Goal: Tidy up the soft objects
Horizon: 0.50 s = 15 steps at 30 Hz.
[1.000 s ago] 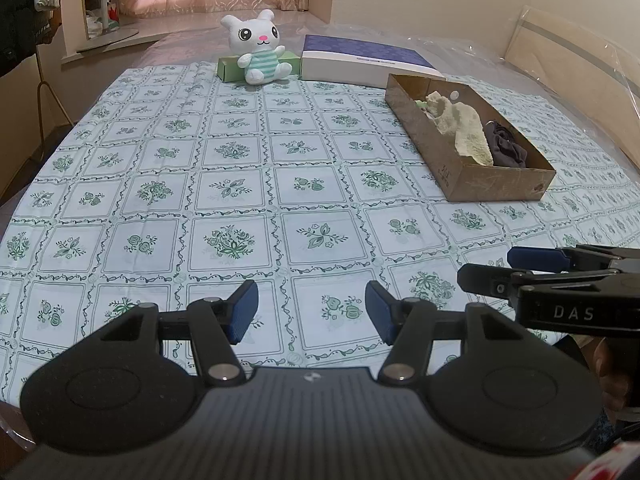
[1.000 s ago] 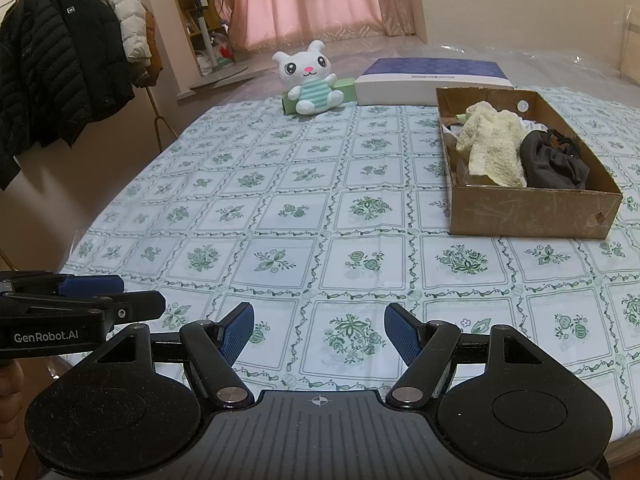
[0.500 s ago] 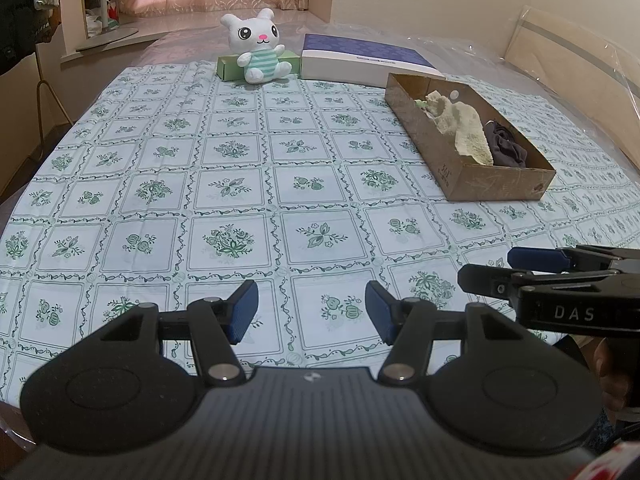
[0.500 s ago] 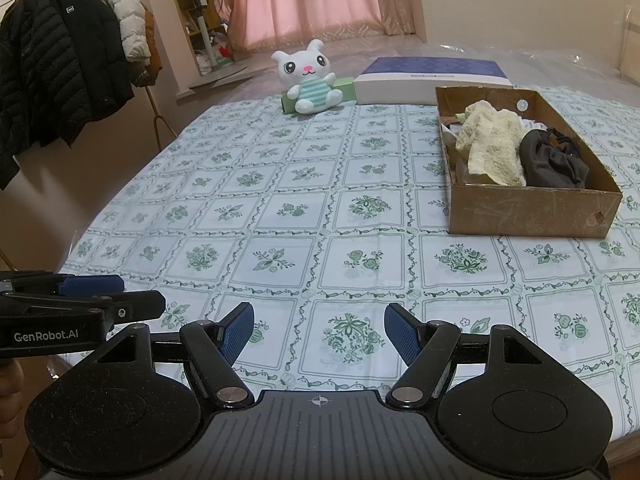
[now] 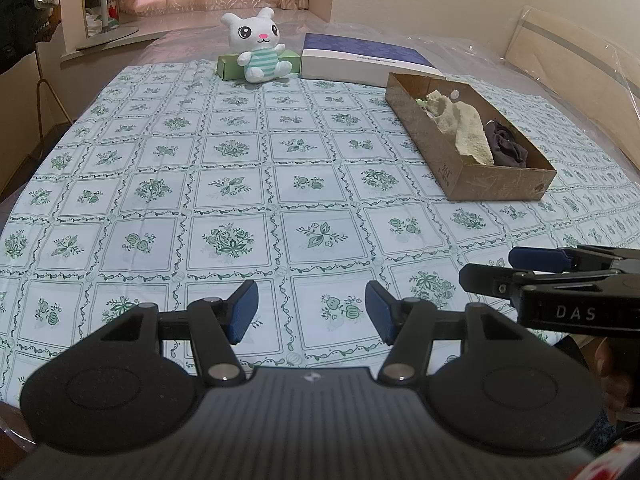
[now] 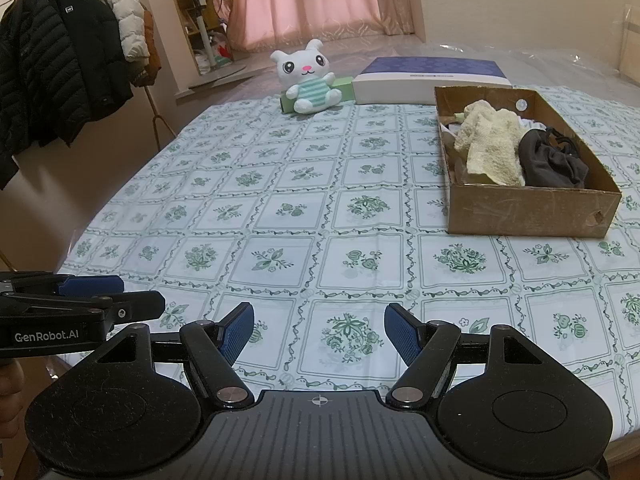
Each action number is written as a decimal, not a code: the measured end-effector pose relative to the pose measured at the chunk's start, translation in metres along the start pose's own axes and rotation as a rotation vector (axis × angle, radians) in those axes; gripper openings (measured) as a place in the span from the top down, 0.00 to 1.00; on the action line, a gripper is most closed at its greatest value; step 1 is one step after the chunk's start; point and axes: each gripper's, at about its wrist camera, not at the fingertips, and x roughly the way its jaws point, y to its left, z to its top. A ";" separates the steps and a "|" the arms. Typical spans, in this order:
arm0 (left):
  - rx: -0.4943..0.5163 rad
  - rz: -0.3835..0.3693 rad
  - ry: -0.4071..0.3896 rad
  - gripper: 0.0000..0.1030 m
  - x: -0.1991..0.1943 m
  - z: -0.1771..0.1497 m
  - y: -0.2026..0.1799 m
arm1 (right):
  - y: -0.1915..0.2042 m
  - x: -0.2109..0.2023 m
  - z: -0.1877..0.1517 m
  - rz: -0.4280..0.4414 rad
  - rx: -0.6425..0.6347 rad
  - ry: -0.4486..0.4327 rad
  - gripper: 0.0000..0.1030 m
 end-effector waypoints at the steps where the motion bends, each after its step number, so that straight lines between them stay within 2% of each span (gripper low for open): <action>1: 0.000 -0.001 0.000 0.45 0.000 0.000 0.000 | 0.000 0.000 0.000 0.001 0.000 0.000 0.30; 15: -0.001 -0.001 0.001 0.45 0.001 0.001 0.000 | -0.002 0.001 -0.001 -0.001 0.001 0.003 0.30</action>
